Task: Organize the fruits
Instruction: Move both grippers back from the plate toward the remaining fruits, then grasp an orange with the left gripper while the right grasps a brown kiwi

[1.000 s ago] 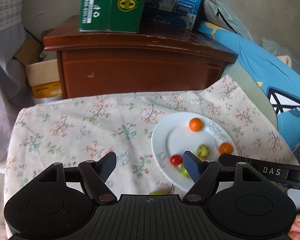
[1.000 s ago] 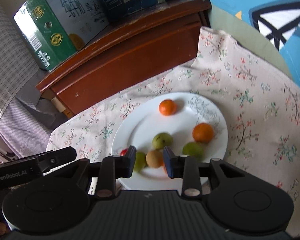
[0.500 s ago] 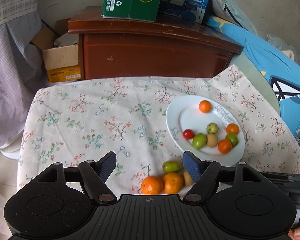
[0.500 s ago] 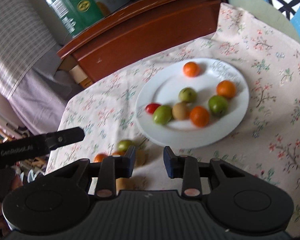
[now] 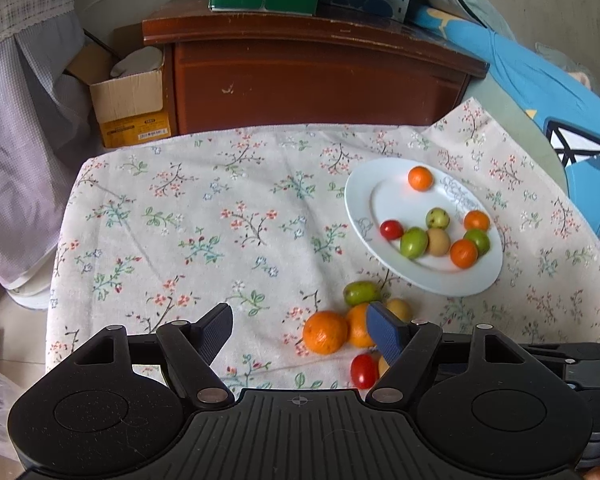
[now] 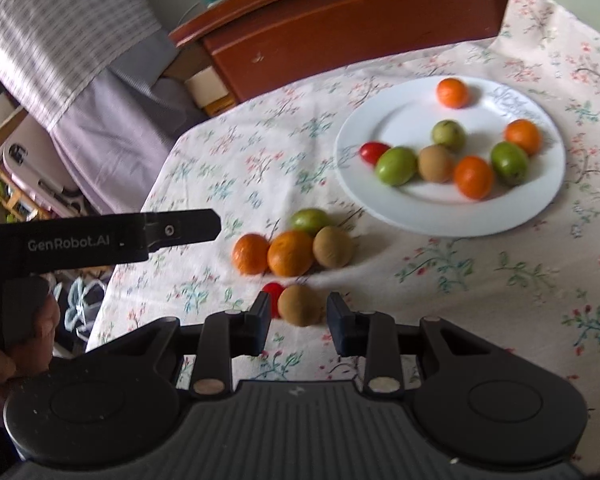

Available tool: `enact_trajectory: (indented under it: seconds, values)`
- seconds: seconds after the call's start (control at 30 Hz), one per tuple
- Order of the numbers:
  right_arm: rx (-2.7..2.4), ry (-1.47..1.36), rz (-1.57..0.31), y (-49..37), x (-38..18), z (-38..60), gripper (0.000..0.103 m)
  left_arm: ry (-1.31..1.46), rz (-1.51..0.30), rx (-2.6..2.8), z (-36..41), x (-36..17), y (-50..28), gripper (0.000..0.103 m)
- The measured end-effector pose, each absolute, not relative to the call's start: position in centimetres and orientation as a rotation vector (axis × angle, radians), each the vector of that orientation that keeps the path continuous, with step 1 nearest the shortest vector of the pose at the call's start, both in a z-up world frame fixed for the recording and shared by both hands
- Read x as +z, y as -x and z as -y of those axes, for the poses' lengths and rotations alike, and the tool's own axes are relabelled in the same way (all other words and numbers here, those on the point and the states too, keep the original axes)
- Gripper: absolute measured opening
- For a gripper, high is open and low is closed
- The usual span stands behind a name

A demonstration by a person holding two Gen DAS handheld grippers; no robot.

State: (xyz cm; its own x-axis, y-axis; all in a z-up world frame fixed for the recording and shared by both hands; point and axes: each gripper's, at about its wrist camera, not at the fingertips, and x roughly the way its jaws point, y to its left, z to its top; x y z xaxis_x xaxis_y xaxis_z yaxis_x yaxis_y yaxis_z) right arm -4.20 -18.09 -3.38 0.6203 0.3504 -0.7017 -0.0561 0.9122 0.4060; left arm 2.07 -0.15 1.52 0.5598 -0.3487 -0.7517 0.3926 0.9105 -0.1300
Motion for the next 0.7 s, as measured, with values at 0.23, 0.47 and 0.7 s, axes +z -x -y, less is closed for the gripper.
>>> enact_trajectory:
  seconds: [0.23,0.47,0.7]
  values:
    - [0.243,-0.298,-0.890,3.8,-4.4,16.8,0.032,-0.069,-0.901,-0.435,-0.2,0.6,-2.0,0.074]
    - [0.247,-0.266,-0.874,3.6,-4.7,16.6,0.026,-0.072,-0.921,-0.452,0.0,-0.7,-2.2,0.072]
    - [0.214,-0.311,-0.868,3.9,-4.1,18.0,0.025,-0.113,-0.921,-0.486,0.9,-1.5,-2.2,0.066]
